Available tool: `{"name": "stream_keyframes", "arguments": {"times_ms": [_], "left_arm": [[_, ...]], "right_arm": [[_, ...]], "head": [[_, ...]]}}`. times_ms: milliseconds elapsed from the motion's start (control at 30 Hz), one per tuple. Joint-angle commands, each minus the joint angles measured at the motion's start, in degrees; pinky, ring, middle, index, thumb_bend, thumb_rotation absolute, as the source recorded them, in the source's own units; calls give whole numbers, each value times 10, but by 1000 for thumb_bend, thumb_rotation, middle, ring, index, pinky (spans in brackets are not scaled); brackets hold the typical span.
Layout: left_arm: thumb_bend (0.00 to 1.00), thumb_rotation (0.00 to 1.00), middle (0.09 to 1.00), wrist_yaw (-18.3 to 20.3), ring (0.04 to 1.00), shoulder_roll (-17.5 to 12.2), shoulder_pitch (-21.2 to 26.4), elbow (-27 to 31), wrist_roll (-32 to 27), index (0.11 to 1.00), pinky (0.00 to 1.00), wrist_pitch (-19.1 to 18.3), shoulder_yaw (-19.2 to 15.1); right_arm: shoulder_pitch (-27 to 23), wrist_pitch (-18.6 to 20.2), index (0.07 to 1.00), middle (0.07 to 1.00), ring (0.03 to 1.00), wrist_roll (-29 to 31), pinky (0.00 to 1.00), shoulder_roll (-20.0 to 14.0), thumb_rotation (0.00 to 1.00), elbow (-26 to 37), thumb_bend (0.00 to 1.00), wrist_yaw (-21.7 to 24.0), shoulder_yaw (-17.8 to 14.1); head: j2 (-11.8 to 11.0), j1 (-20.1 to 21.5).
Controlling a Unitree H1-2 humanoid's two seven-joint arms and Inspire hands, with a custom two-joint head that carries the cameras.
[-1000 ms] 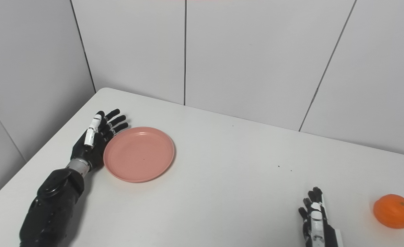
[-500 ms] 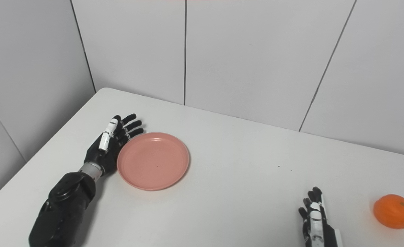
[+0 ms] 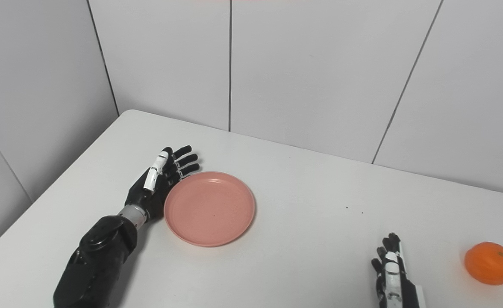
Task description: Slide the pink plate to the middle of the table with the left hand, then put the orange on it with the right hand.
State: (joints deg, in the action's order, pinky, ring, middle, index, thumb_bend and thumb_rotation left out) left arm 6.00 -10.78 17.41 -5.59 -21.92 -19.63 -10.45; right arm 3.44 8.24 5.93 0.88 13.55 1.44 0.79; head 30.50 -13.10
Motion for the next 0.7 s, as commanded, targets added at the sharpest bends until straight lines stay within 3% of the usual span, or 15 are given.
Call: {"name": "stream_keyframes", "arguments": {"times_ms": [0,667], "left_arm": [[374,1000,849,-6,838,8,11,4,11,828,820,-14,8],[363,1000,863,13,854,45,12,10,21,843,838,-16,54]], "right_arm": [[-6,5,1000,1000,998,-4,1000,3,1000,17,187,-4,0],[-7,3,1000,1000,984,-12,1000,17,1000,22,200,-10,2]], "head": [[1,2],[12,23]]}}
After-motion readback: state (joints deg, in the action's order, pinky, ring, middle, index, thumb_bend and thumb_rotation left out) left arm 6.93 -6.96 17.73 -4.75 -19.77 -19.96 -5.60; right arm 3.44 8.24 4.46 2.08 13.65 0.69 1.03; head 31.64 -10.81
